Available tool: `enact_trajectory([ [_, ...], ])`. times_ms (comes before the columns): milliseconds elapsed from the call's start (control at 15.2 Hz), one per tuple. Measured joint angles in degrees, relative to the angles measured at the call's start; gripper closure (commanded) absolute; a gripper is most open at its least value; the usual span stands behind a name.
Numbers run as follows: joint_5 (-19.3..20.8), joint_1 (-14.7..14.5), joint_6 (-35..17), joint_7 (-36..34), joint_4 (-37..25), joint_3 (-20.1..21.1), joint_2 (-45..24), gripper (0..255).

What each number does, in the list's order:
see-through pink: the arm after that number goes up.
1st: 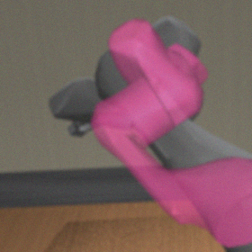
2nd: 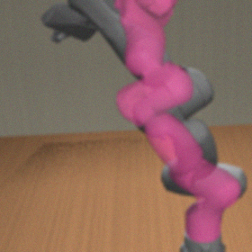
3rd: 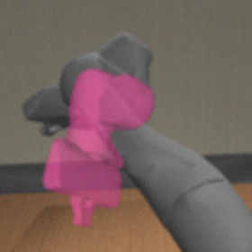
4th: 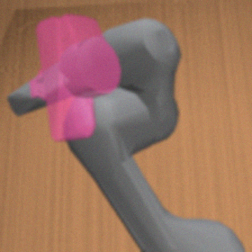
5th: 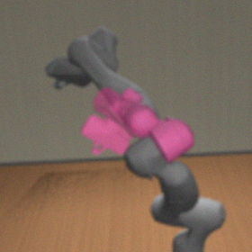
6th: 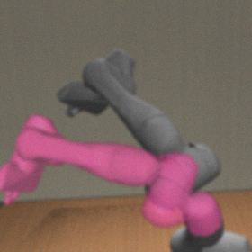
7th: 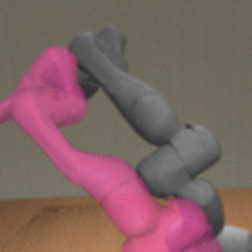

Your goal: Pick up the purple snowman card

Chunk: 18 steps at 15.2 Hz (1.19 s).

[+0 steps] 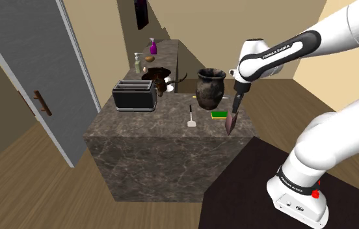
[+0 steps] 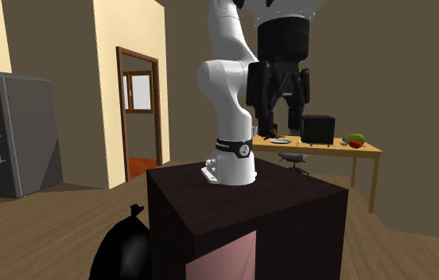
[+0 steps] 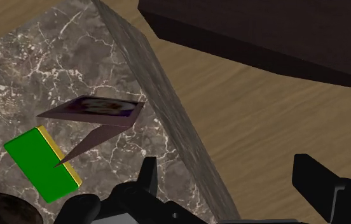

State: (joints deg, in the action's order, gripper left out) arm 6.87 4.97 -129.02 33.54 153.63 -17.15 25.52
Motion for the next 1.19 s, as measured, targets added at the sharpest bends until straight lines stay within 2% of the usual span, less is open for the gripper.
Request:
enact_trajectory([
  [396, -0.6, -0.3, -11.5, 9.2, -2.3, -5.3, -13.1, 0],
  [660, -5.2, -1.1, -19.0, 17.2, -5.2, -7.8, -23.5, 0],
  [1188, -13.3, -0.5, -26.6, 24.6, -6.7, -6.7, -33.2, 0],
])
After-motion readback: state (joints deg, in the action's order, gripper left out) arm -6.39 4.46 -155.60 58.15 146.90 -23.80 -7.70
